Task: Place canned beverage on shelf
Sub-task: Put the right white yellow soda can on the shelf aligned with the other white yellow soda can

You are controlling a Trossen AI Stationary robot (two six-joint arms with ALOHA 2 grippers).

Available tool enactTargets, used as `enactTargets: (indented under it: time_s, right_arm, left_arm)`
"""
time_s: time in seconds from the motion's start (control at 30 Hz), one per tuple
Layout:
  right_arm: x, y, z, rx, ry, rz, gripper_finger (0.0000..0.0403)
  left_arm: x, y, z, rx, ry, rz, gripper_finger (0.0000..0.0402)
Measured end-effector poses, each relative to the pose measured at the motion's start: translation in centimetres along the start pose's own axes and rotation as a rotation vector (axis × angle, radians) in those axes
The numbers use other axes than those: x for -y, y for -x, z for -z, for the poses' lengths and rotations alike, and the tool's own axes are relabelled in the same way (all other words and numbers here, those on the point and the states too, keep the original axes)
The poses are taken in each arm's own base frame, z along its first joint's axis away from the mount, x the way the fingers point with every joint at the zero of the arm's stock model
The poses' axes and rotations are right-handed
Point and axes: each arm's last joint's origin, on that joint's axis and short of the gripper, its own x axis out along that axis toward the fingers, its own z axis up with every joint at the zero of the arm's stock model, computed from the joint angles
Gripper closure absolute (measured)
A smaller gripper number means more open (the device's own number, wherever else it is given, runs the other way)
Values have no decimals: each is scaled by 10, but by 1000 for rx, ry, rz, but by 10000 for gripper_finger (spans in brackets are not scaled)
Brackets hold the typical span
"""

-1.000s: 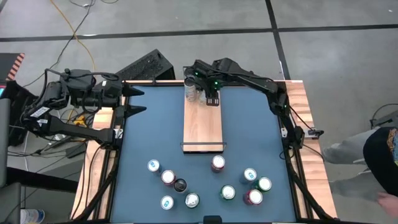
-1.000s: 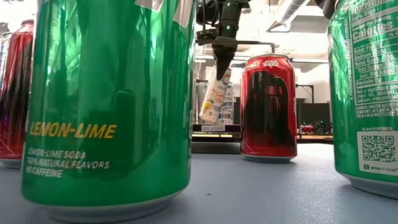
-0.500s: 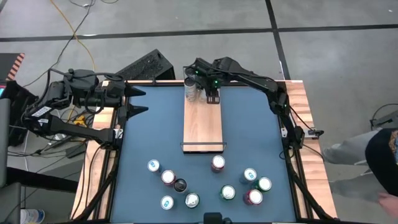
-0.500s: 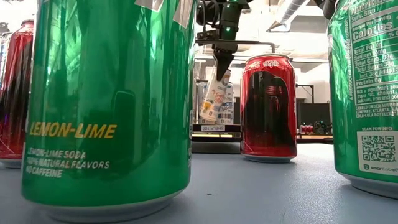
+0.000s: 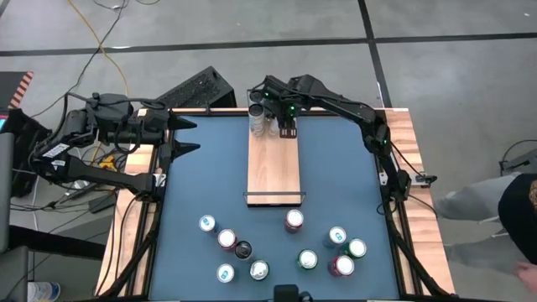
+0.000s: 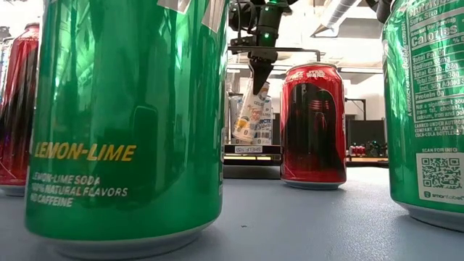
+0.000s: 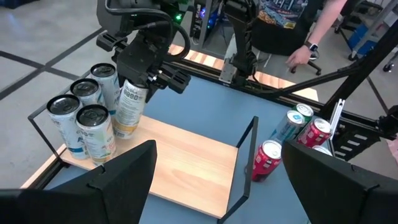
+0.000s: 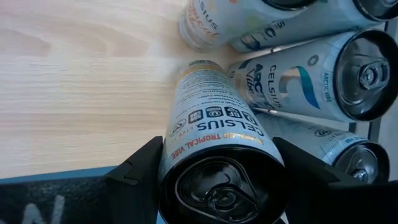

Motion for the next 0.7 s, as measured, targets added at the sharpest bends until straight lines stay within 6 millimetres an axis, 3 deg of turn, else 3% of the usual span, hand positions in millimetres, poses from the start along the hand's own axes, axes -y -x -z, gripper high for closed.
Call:
enactTargets:
  time_s: [0.7]
  right_arm:
    - [0, 0, 0, 5, 3, 2, 163]
  left_arm:
    - [0, 0, 0, 0, -2, 1, 70]
